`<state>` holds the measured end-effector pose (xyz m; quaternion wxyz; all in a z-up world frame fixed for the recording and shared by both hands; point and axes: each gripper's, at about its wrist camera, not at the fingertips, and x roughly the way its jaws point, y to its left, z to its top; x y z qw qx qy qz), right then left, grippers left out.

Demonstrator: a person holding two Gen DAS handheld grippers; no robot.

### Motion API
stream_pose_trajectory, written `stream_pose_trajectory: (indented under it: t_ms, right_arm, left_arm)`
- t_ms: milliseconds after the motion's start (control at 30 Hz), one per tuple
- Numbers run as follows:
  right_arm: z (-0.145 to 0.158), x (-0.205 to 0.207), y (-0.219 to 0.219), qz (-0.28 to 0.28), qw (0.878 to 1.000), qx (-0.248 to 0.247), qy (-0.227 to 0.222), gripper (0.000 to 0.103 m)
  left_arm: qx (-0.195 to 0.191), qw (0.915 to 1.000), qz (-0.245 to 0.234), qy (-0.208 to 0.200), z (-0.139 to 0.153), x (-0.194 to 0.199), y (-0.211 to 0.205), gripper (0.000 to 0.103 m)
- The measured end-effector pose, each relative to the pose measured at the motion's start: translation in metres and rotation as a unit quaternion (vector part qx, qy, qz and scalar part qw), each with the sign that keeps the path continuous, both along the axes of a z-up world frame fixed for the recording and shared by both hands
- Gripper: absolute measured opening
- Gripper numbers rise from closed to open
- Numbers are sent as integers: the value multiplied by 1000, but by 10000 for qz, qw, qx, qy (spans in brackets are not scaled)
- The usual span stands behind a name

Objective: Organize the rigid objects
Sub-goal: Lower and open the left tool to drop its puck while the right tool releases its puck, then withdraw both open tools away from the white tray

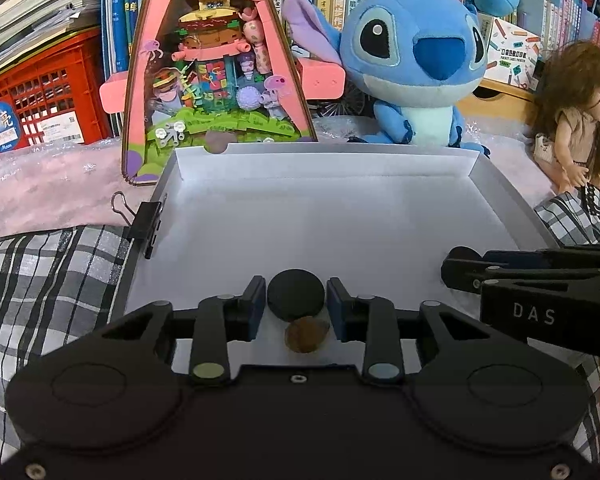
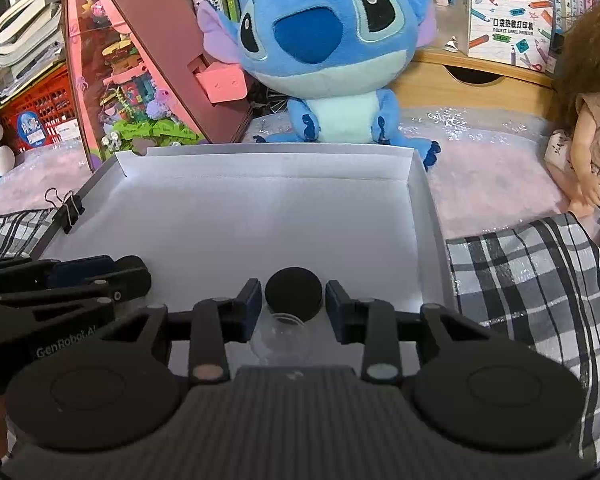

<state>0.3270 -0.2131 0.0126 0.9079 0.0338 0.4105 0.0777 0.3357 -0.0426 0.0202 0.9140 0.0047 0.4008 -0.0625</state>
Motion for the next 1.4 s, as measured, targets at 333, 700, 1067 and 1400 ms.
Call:
stream_pose_trajectory:
  t_ms: [333, 700, 1067, 1400]
  right_arm:
    - [9, -11, -9, -73, 9996, 179, -226, 66]
    - [23, -39, -27, -289, 9972, 446, -520, 85]
    - [29, -88, -39, -264, 9937, 688, -841, 89]
    - [34, -129, -33, -80, 9917, 599, -1139, 93]
  left_arm:
    - [25, 9999, -20, -138, 11, -14, 2, 53]
    - [-18, 9990, -128, -432, 36, -50, 13, 70]
    - [-157, 9964, -304, -776, 49, -103, 19, 73]
    - [-237, 9941, -420, -968, 52, -144, 16, 74]
